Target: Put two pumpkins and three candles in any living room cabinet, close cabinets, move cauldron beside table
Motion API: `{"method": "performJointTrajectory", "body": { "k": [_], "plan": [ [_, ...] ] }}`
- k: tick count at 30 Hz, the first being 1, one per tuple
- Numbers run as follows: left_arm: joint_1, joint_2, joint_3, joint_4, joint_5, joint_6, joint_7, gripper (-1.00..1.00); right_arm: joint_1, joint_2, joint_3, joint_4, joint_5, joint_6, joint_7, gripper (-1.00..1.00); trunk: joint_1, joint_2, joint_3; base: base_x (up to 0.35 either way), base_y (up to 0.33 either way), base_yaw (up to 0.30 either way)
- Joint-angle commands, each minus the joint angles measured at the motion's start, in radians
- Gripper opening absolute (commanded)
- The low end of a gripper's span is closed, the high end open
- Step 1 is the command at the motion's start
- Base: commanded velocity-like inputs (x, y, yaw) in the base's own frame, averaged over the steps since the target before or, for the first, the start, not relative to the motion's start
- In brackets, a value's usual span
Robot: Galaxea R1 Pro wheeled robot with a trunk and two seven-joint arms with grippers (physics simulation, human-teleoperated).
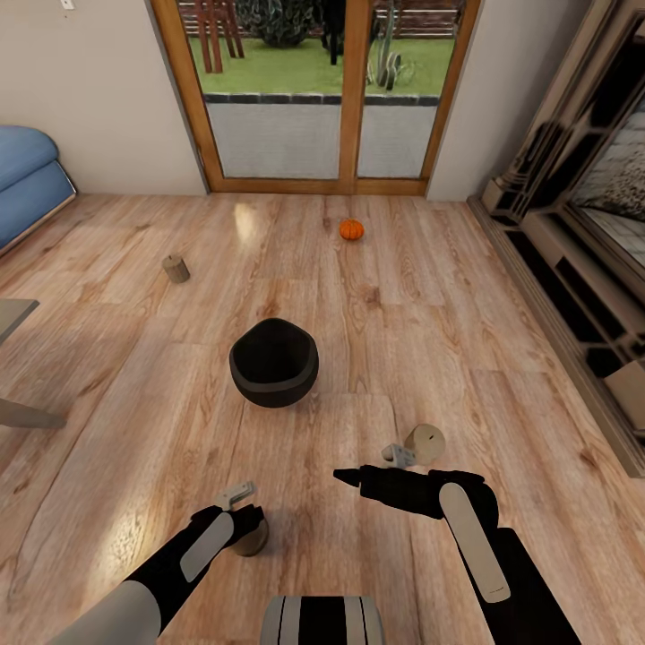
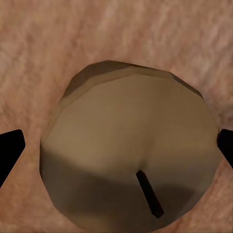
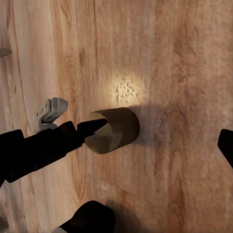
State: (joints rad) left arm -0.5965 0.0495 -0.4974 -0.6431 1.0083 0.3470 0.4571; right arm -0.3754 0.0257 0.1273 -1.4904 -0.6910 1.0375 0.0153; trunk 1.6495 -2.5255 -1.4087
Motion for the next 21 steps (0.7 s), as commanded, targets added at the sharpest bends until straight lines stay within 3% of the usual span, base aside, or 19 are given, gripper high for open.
{"method": "performJointTrajectory", "body": {
  "k": [1,21],
  "plan": [
    [0.000,0.003,-0.006,0.016,0.001,0.003,0.008,1.00,0.000,0.000,-0.001,-0.001,0.002,0.004,0.002,1.00,0.000,0.000,-0.001,0.000,0.000,0.000],
    [0.000,0.010,-0.006,0.016,0.011,0.009,-0.002,1.00,0.000,0.000,0.000,-0.001,0.002,0.004,0.002,1.00,0.000,0.000,-0.001,0.000,0.000,0.000]
  ]
}}
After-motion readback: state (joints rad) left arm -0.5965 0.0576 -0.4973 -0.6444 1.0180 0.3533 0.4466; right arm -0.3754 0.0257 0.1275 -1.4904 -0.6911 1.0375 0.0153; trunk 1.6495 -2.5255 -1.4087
